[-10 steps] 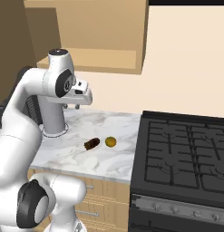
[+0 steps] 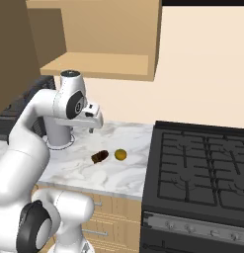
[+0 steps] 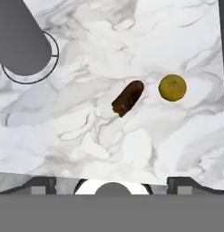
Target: Pick the orange, sweet potato from the counter and place them in the cabinet. Then close the cabinet.
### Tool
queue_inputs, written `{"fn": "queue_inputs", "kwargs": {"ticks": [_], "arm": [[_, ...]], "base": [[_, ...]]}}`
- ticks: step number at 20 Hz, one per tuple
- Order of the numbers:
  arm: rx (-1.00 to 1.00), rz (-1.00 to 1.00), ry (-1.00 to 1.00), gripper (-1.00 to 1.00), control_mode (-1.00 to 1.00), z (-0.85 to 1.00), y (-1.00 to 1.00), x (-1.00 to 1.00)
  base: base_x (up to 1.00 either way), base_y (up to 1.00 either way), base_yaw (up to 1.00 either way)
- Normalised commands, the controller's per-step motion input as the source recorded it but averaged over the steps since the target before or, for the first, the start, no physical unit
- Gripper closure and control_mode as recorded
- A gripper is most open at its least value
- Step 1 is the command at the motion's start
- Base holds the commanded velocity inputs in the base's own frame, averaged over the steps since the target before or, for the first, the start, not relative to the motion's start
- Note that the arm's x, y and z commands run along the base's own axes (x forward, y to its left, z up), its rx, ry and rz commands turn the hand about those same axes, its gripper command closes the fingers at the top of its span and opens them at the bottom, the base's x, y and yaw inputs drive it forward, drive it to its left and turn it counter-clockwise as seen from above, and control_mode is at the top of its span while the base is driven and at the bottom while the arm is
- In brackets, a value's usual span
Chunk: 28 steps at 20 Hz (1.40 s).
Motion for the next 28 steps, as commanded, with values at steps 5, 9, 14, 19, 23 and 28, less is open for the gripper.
{"fn": "queue_inputs", "kwargs": {"ticks": [5,9,14,19,23,28], "arm": [[0.05,-0.21,0.12,-1.00,-1.00,-0.55,0.00,0.09],[0.03,-0.20,0.06,-1.00,-1.00,-0.52,0.00,0.23],[0.02,-0.17,0.01,-1.00,-1.00,-0.64,-0.02,0.22],[0.00,-0.13,0.00,-1.00,-1.00,-0.58,0.00,0.26],[0.00,-0.13,0.00,-1.00,-1.00,-0.38,0.00,0.33],[0.00,-0.09,0.00,-1.00,-1.00,-0.22,0.00,0.36]], "base": [[0.00,0.00,0.00],[0.00,0.00,0.00],[0.00,0.00,0.00],[0.00,0.00,0.00],[0.00,0.00,0.00],[0.00,0.00,0.00]]}}
